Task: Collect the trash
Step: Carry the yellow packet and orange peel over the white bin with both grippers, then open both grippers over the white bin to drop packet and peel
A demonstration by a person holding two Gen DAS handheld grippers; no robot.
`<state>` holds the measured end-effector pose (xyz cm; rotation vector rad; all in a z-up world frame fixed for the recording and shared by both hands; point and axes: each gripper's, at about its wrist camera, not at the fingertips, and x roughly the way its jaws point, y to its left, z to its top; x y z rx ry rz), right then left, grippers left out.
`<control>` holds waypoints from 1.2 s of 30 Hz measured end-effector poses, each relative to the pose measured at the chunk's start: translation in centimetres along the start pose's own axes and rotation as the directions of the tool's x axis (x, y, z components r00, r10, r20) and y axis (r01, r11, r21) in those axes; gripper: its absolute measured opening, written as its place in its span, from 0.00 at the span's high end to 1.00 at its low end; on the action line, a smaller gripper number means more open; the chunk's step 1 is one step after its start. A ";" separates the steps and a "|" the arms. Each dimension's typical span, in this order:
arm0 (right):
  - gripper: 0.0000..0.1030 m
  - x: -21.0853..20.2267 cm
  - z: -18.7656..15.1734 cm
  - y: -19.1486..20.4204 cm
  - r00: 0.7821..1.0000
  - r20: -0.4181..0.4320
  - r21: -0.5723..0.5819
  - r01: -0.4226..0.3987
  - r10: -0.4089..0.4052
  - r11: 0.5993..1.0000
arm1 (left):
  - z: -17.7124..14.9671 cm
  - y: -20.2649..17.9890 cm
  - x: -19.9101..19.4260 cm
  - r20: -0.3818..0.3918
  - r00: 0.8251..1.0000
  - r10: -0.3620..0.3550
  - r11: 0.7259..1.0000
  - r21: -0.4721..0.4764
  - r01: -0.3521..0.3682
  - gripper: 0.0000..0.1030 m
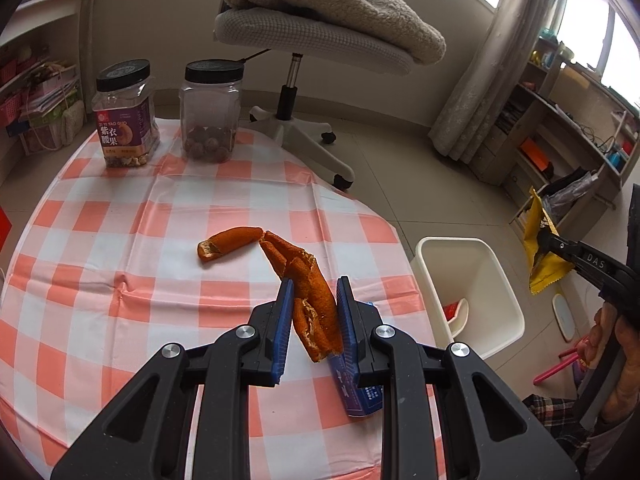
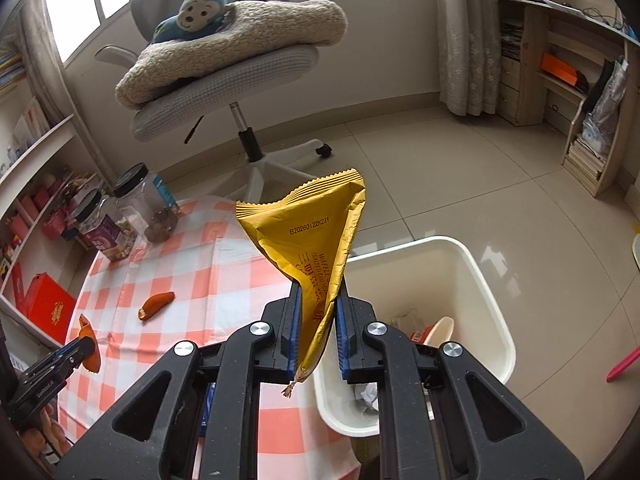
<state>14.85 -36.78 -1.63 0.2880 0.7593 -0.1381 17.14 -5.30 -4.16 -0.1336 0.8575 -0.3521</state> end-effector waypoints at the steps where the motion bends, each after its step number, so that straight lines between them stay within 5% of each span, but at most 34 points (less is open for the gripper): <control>1: 0.85 -0.1 0.1 -0.7 1.000 0.001 0.012 0.018 -0.018 1.000 | 0.0 -0.6 0.2 -0.003 1.000 -0.009 1.000 0.004 0.009 0.78; 5: 0.63 -0.8 0.3 -4.0 0.998 0.006 0.104 0.069 -0.070 0.992 | 0.0 -3.4 1.4 -0.020 0.999 -0.049 0.999 0.009 0.049 0.78; 7: 0.43 -1.5 0.4 -5.5 0.994 0.030 0.148 0.095 -0.101 0.984 | 0.1 -4.9 2.1 -0.032 0.997 -0.074 0.997 0.009 0.074 0.78; 11: 0.24 -2.9 0.7 -8.6 0.987 0.064 0.240 0.129 -0.149 0.962 | 0.4 -8.8 3.2 -0.049 0.993 -0.110 0.993 0.041 0.112 0.78; 31: 0.16 -5.7 0.8 -14.8 0.978 0.138 0.406 0.090 -0.158 0.909 | 1.1 -23.5 8.4 -0.143 0.960 -0.241 0.951 0.162 0.263 0.77; 33: 0.15 -5.8 0.8 -15.3 0.977 0.140 0.422 0.087 -0.160 0.902 | 1.1 -24.0 9.0 -0.167 0.950 -0.265 0.946 0.144 0.289 0.67; 35: 0.14 -5.8 0.8 -15.6 0.977 0.139 0.433 0.085 -0.159 0.898 | 0.9 -24.1 9.4 -0.181 0.944 -0.277 0.946 0.121 0.301 0.45; 36: 0.14 -5.8 0.7 -15.6 0.977 0.138 0.435 0.086 -0.161 0.896 | 0.8 -24.1 9.5 -0.183 0.945 -0.273 0.948 0.116 0.296 0.43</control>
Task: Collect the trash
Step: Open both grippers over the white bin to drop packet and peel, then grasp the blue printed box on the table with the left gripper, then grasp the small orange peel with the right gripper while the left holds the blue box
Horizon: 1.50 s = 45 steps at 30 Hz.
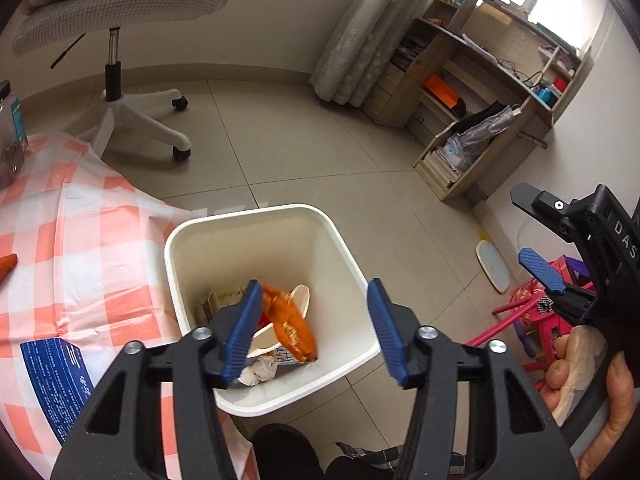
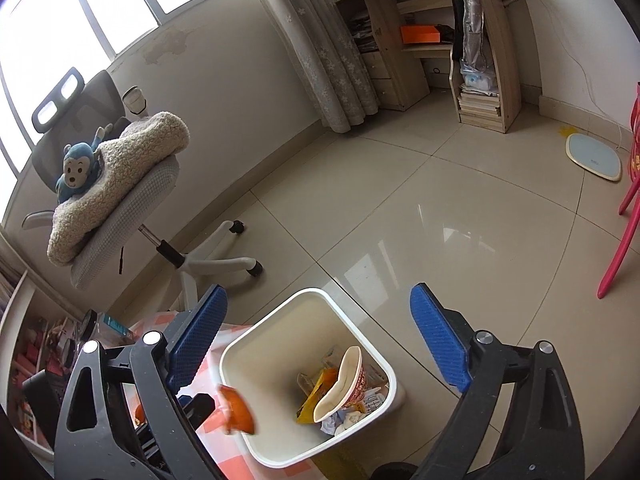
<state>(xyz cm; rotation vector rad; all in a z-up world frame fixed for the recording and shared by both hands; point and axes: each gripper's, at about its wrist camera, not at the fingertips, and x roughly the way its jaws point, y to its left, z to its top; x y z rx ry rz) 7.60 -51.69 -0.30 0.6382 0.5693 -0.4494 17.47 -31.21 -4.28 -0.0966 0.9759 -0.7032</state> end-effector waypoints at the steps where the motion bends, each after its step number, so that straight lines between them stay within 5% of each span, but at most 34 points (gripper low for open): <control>1: 0.13 0.0 0.0 0.0 1.000 0.000 0.000 0.000 0.000 1.000 | -0.1 0.1 0.1 -0.003 1.000 0.003 1.000 -0.002 -0.003 0.43; 9: 0.07 0.9 -0.6 1.4 0.999 -0.043 -0.051 0.004 -0.007 0.999 | -1.7 2.8 -1.7 0.019 0.987 0.161 0.986 -0.034 -0.160 0.20; 16: 0.07 1.6 -1.5 3.8 0.995 -0.102 -0.120 -0.023 0.011 0.993 | -3.9 8.0 -3.9 -0.013 0.924 0.381 0.922 -0.066 -0.381 0.12; 23: 0.07 2.2 -2.8 6.6 0.987 -0.159 -0.178 -0.064 0.036 0.982 | -6.0 14.0 -3.5 -0.152 0.885 0.439 0.875 -0.150 -0.460 0.11; 29: 0.07 3.1 -4.0 9.1 0.982 -0.190 -0.252 -0.066 0.017 0.965 | -7.4 16.2 -2.1 -0.226 0.885 0.406 0.878 -0.171 -0.447 0.12; 35: 0.07 4.1 -5.0 11.3 0.974 -0.224 -0.294 -0.071 0.003 0.953 | -8.7 18.1 -1.7 -0.271 0.900 0.341 0.901 -0.179 -0.395 0.38; 45: 0.07 6.4 -8.8 16.6 0.955 -0.294 -0.427 -0.091 -0.043 0.900 | -10.1 19.4 -5.7 -0.199 0.921 0.334 0.930 -0.089 -0.356 0.45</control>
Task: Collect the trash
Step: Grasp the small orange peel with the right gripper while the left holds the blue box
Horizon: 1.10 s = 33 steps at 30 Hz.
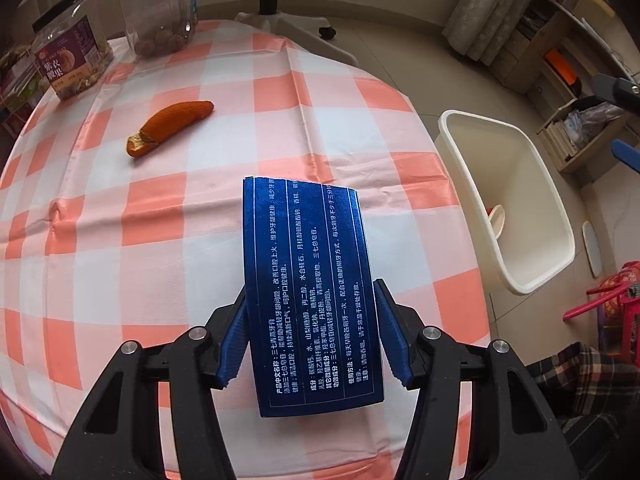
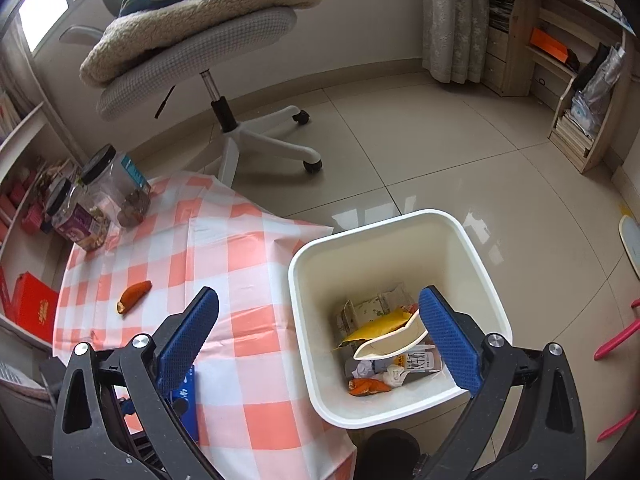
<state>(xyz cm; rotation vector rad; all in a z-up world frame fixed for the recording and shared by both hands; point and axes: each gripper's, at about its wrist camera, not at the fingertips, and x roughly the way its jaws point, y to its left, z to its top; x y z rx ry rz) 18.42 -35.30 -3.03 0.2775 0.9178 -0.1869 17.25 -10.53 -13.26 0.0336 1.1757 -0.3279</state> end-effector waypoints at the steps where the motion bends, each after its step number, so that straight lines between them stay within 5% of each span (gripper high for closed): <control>1: 0.07 0.4 -0.1 0.7 1.000 -0.009 -0.014 0.000 0.000 1.000 | -0.1 0.7 -0.6 0.011 1.000 0.001 1.000 -0.003 -0.001 0.45; 9: 0.07 3.5 -1.6 9.7 0.993 -0.084 -0.281 -0.109 0.089 0.953 | -1.2 8.8 -5.4 0.070 0.995 0.067 0.995 -0.073 -0.062 0.45; 13: 0.08 5.2 -3.5 15.6 0.980 -0.134 -0.473 -0.191 0.144 0.860 | -2.2 12.8 -6.4 0.086 0.992 0.093 0.987 -0.142 -0.080 0.45; 18: 0.15 7.7 -4.6 22.6 0.973 -0.162 -0.706 -0.232 0.167 0.669 | -3.2 16.0 -6.7 0.087 0.994 0.064 0.976 -0.212 -0.045 0.45; 25: 0.40 14.2 -5.2 28.6 0.948 -0.283 -0.791 -0.316 0.143 0.525 | -3.6 19.1 -7.3 0.093 0.996 0.012 0.950 -0.312 0.018 0.44; 29: 0.44 16.4 -6.5 30.3 0.936 -0.328 -0.819 -0.351 0.131 0.454 | -3.3 19.6 -6.8 0.084 0.996 -0.018 0.944 -0.327 0.044 0.44; 33: 0.72 17.2 -5.6 30.5 0.916 -0.363 -0.778 -0.399 0.170 0.485 | -3.2 20.0 -6.4 0.076 0.995 -0.062 0.932 -0.352 0.085 0.44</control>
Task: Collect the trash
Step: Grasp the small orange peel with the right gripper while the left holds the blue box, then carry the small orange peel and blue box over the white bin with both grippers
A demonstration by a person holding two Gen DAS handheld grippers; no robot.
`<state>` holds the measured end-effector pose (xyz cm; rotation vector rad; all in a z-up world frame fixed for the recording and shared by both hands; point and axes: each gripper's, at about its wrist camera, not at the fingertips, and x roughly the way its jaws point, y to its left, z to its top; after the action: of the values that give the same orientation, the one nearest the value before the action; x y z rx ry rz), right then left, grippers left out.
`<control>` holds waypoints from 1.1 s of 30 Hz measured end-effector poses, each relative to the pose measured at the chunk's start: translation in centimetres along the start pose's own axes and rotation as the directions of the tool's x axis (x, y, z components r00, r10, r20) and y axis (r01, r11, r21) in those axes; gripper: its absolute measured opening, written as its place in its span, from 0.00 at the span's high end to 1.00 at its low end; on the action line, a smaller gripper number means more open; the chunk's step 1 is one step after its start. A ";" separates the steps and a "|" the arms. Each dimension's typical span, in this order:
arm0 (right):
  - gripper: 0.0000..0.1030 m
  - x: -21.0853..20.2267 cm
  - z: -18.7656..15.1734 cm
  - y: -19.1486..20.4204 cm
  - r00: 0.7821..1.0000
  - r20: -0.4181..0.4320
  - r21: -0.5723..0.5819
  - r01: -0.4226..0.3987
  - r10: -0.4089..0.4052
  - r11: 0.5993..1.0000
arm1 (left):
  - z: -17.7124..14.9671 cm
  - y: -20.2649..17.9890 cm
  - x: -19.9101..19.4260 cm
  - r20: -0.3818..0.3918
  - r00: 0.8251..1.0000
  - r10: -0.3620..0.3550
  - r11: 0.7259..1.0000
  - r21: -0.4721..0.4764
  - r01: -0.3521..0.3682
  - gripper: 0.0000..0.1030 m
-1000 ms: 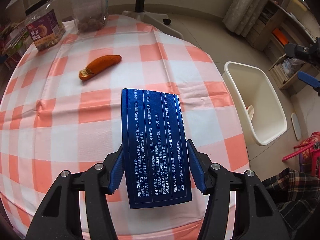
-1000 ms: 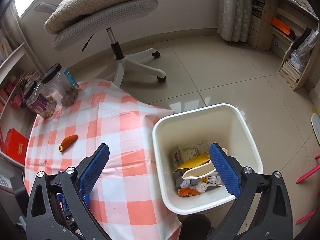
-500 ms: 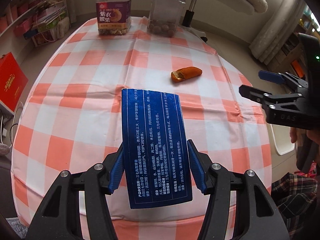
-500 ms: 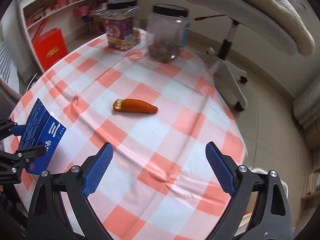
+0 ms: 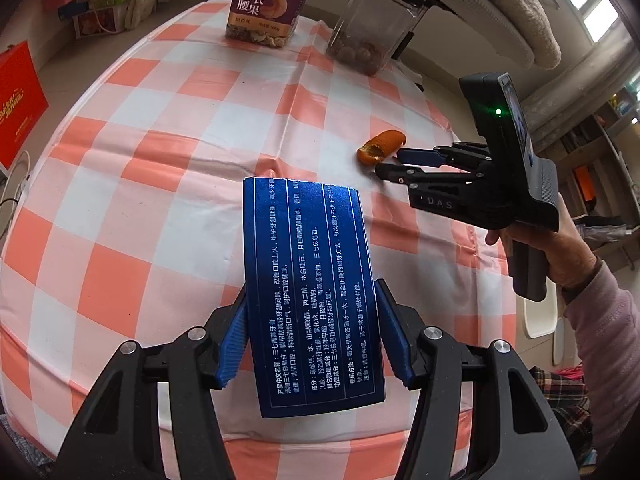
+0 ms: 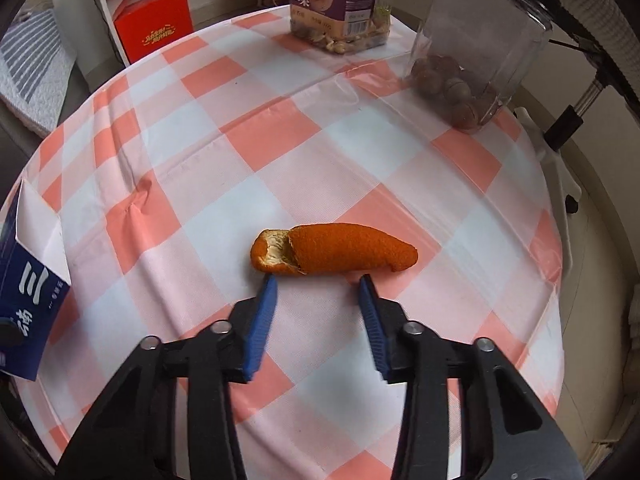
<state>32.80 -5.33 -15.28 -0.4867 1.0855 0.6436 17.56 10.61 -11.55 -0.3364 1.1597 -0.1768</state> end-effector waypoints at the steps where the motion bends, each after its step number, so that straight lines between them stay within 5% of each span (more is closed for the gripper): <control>1: 0.71 0.0 0.1 -0.2 1.000 0.002 0.017 0.003 -0.003 1.000 | 0.0 0.0 0.0 -0.001 1.000 -0.002 1.000 -0.003 0.002 0.44; 5: 0.69 -0.5 -0.1 -0.2 1.000 -0.005 0.036 -0.012 0.013 0.999 | 0.0 0.1 -0.2 0.006 1.000 -0.002 1.000 -0.002 0.002 0.44; 8: 0.46 -0.7 -0.6 -1.2 0.999 -0.016 0.210 -0.041 0.045 0.977 | -0.2 0.2 -0.2 0.005 1.000 0.002 1.000 -0.001 -0.002 0.44; 11: 0.39 -1.7 -1.6 -2.8 0.991 0.073 0.432 -0.129 0.108 0.893 | -0.2 0.5 -0.3 0.008 1.000 -0.001 1.000 -0.013 0.001 0.44; 15: 0.31 -0.8 -1.9 -4.7 0.994 0.061 0.686 -0.104 0.085 0.720 | -0.2 0.9 -1.0 0.025 1.000 -0.001 1.000 -0.023 0.002 0.44; 17: 0.31 -0.2 -1.3 -4.6 0.998 0.047 0.730 -0.068 0.050 0.680 | -0.3 1.0 -1.2 0.031 1.000 0.000 1.000 -0.026 0.001 0.44; 21: 0.31 0.8 0.6 -2.9 0.999 -0.013 0.708 0.036 -0.038 0.706 | -0.2 1.3 -1.9 0.049 0.999 0.008 1.000 -0.030 -0.007 0.44; 23: 0.43 1.2 1.3 -1.6 0.997 -0.040 0.651 0.080 -0.071 0.755 | -0.1 1.5 -2.0 0.051 0.999 0.015 0.999 -0.032 -0.013 0.44; 25: 0.71 1.2 1.4 -1.0 0.996 -0.038 0.617 0.091 -0.086 0.782 | -0.2 1.7 -2.1 0.048 0.999 0.022 0.999 -0.040 -0.020 0.44; 26: 0.76 1.1 1.1 -1.0 0.997 -0.029 0.614 0.077 -0.076 0.785 | -0.2 1.9 -2.1 0.046 0.999 0.026 0.999 -0.045 -0.023 0.44; 33: 0.79 -0.6 -1.0 -0.4 0.999 0.011 0.564 0.029 -0.043 0.825 | -0.3 2.5 -2.5 0.071 0.996 0.059 0.997 -0.056 -0.055 0.44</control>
<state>32.22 -6.37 -15.06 0.0189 1.1788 0.2641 16.22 13.72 -10.34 -0.3545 1.1029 -0.0824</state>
